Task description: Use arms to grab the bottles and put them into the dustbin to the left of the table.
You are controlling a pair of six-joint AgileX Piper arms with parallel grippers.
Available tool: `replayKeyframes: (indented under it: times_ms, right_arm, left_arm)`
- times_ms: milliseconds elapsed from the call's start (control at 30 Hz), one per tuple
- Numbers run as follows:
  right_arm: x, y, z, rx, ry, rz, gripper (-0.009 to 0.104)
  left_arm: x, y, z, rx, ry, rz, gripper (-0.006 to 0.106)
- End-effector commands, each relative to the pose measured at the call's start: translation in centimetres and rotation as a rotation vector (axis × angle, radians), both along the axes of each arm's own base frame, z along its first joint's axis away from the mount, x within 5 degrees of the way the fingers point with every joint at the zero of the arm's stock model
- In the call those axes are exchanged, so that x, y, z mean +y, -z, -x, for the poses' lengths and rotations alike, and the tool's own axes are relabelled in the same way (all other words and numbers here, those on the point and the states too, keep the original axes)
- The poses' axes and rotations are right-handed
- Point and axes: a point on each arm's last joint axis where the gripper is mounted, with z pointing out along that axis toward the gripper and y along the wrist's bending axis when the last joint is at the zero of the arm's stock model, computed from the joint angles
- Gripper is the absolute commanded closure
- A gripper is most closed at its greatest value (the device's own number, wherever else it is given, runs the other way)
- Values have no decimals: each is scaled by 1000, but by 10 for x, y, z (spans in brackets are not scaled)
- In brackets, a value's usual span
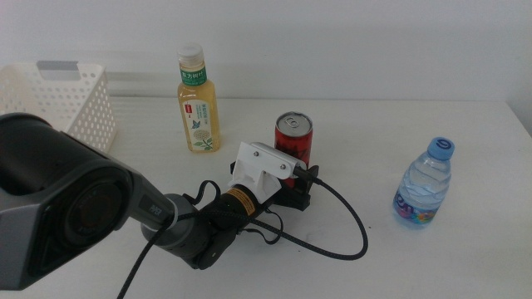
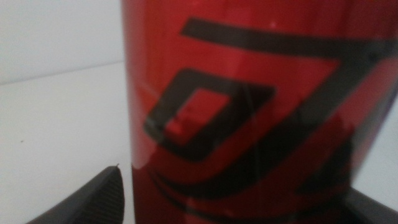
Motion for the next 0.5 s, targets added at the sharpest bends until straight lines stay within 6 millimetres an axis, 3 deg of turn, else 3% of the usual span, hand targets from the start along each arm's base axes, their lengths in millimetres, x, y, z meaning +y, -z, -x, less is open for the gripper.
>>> replayKeyframes:
  times_ms: [0,467]
  right_arm:
    - [0,0,0,-9,-1,7,2]
    - [0,0,0,-9,-1,7,2]
  left_arm:
    - [-3,-2,-2,-6,1,15,7]
    - [-7,-5,-9,-23,-1,29,11]
